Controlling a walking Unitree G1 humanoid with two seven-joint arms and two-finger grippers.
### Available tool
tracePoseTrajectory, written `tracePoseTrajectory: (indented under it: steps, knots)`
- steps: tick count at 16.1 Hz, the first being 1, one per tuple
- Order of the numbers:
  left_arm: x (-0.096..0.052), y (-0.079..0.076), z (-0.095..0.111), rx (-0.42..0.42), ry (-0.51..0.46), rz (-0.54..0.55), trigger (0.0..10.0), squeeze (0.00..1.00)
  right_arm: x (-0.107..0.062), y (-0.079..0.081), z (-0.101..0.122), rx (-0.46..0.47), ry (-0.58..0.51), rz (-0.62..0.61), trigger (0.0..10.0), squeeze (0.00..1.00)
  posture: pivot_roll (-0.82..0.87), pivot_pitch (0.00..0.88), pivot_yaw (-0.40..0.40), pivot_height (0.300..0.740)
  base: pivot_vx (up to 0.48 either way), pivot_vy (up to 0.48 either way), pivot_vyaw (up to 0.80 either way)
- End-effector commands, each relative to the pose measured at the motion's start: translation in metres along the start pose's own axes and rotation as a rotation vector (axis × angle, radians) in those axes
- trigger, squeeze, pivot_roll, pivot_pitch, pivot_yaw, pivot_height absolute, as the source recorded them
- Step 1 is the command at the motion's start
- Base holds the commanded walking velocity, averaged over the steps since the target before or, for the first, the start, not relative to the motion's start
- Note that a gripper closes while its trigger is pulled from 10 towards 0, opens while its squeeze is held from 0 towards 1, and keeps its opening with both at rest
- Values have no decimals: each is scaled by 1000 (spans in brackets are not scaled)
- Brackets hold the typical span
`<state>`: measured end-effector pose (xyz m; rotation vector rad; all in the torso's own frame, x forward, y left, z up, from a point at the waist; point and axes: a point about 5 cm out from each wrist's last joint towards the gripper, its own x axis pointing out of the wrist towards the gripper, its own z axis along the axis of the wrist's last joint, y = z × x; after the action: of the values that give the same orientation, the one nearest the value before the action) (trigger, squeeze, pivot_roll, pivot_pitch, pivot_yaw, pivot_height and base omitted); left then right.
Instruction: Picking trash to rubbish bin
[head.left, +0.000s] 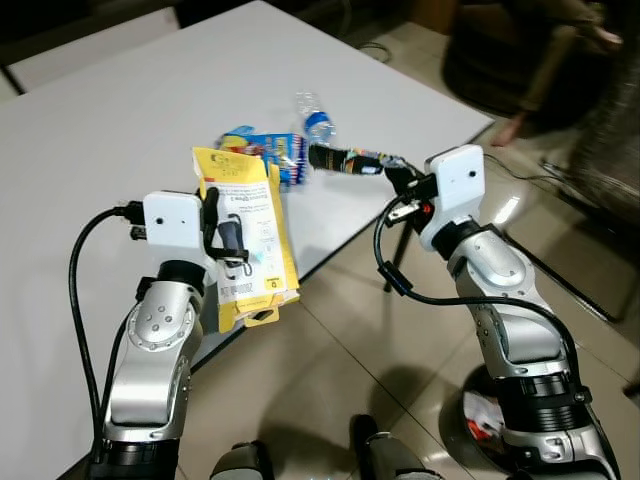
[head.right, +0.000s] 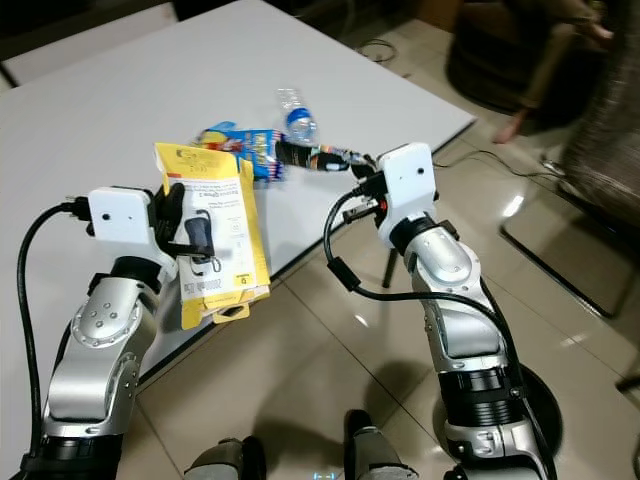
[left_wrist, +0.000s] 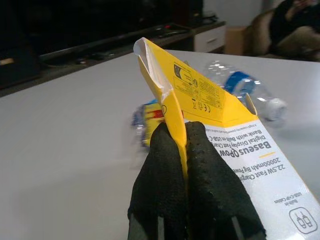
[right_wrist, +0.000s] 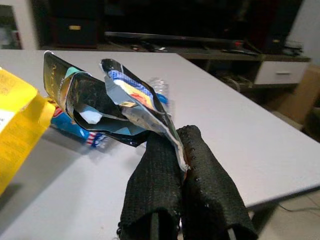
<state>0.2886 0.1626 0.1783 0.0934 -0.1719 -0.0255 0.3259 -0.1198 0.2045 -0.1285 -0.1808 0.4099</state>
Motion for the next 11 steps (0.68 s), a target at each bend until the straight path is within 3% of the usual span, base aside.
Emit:
tracePoseTrajectory:
  steps: [1,11]
  knots:
    - [0,-3,2,-8,-10,-18,1725,0,-4,2,-1,15,8,-10,10000,0,-101,152,48,740,0,0,-644]
    - [-1,-5,-4,-25,25,-28,1922,0,-3,6,1,27,12,-14,10000,0,-102,151,46,740,0,0,-665]
